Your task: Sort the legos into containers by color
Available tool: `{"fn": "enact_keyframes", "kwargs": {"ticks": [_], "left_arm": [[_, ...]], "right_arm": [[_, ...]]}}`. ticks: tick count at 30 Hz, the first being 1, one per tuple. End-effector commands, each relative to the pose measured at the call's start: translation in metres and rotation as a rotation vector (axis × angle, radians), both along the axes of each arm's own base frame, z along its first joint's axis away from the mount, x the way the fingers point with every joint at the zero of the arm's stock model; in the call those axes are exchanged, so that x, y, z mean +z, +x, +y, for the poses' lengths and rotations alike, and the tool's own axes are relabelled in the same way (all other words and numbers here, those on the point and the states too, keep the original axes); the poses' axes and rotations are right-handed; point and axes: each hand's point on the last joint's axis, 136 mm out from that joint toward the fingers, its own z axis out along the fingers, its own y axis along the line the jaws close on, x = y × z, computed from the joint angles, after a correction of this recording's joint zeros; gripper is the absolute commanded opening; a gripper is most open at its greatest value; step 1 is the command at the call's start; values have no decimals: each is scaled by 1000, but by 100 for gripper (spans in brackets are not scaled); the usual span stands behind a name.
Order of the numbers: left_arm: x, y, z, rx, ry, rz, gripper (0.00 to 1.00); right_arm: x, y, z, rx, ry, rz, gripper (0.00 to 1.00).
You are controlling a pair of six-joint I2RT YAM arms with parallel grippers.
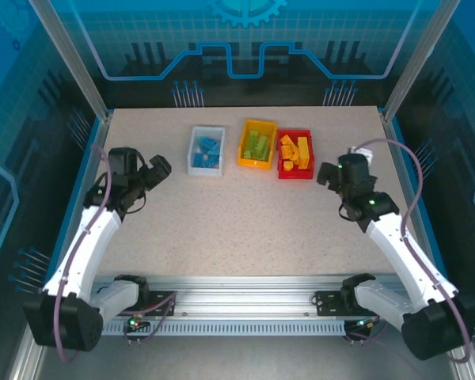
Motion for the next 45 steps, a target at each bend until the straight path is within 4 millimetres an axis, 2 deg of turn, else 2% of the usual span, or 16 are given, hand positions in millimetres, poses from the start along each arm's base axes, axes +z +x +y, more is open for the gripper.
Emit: {"fn": "enact_keyframes", "kwargs": {"ticks": [1, 3, 6, 11, 14, 17, 19, 20, 21, 24, 26, 27, 29, 33, 45], "left_arm": [[-5, 12, 44, 132, 256, -182, 99], [-18, 17, 48, 109, 352, -200, 99], [-39, 35, 38, -49, 471, -159, 99], [-80, 54, 35, -95, 509, -134, 99], [-96, 66, 36, -103, 542, -137, 99], [-95, 82, 28, -164, 562, -159, 99], [-96, 90, 31, -155, 578, -179, 99], [-101, 94, 32, -165, 576, -163, 99], [-105, 93, 29, -184, 561, -141, 99], [-100, 81, 24, -187, 577, -240, 99], [-98, 69, 18, -195, 574, -329, 99], [-103, 63, 20, -179, 580, -360, 99], [-94, 58, 19, -164, 596, -445, 99], [-103, 76, 16, -214, 565, -341, 99], [-105, 75, 19, -202, 564, -327, 99]], "right_arm": [[-26, 12, -16, 12, 36, -88, 100], [-33, 14, -23, 35, -108, -145, 100], [-44, 15, -30, 57, -222, -119, 100], [-79, 20, -33, 70, -226, -79, 100], [-94, 32, -31, 101, -221, -76, 100], [-91, 48, -23, 160, -209, -115, 100], [-84, 57, -19, 183, -201, -200, 100], [-86, 62, -18, 194, -187, -199, 100], [-89, 67, -16, 209, -171, -197, 100], [-95, 72, 1, 286, -187, -215, 100], [-100, 69, 9, 329, -197, -263, 100], [-103, 67, 11, 342, -206, -296, 100], [-107, 65, 12, 347, -198, -265, 100], [-109, 77, 12, 321, -234, -212, 100], [-110, 77, 14, 313, -256, -202, 100]]}}
